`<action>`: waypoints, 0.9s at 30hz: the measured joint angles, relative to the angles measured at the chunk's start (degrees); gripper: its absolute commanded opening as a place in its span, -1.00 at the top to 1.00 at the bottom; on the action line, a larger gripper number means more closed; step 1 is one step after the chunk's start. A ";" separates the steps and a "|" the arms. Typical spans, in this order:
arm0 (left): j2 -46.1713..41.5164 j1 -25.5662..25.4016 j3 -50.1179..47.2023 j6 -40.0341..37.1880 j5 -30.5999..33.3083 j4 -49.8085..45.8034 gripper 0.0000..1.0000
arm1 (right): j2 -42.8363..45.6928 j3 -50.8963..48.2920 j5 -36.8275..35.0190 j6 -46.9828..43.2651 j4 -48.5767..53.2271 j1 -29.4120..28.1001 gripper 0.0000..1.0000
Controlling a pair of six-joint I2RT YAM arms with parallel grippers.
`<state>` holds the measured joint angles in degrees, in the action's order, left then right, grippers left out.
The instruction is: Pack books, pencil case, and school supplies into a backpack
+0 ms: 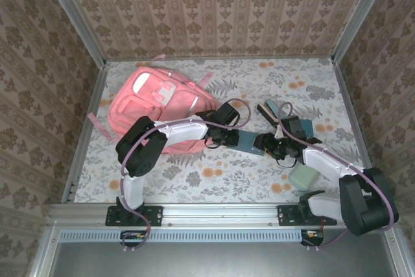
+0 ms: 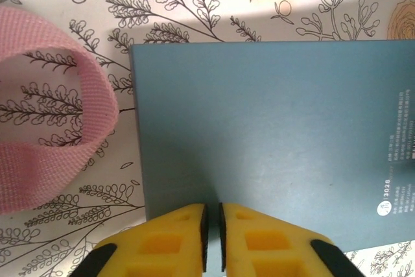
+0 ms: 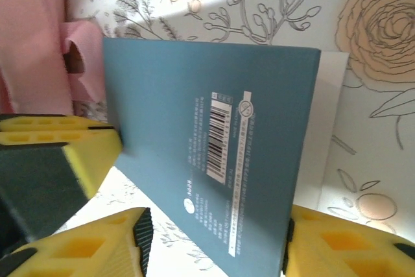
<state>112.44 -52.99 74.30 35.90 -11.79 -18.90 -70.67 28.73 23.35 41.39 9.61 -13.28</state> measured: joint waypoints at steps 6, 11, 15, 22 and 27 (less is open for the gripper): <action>0.00 0.07 -0.02 0.15 -0.92 0.50 0.32 | -5.75 0.07 -3.02 -1.79 1.70 -0.02 0.37; -0.31 0.31 -0.17 0.59 -1.46 1.16 0.16 | -9.33 3.17 -2.89 -2.10 3.45 0.13 0.51; -0.61 1.01 -0.44 1.03 -0.81 1.11 0.09 | -11.45 4.72 -2.34 -2.19 2.73 0.09 0.52; -3.50 1.07 -3.74 1.99 2.49 2.03 0.03 | -11.85 4.83 -2.32 -2.16 1.75 -0.11 0.57; -5.25 1.73 -4.85 2.14 3.87 2.14 0.00 | -12.11 4.98 -2.29 -2.03 1.36 -0.13 0.66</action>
<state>107.20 -51.27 69.45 38.04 -7.92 -16.75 -82.78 33.71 21.06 39.35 10.96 -13.41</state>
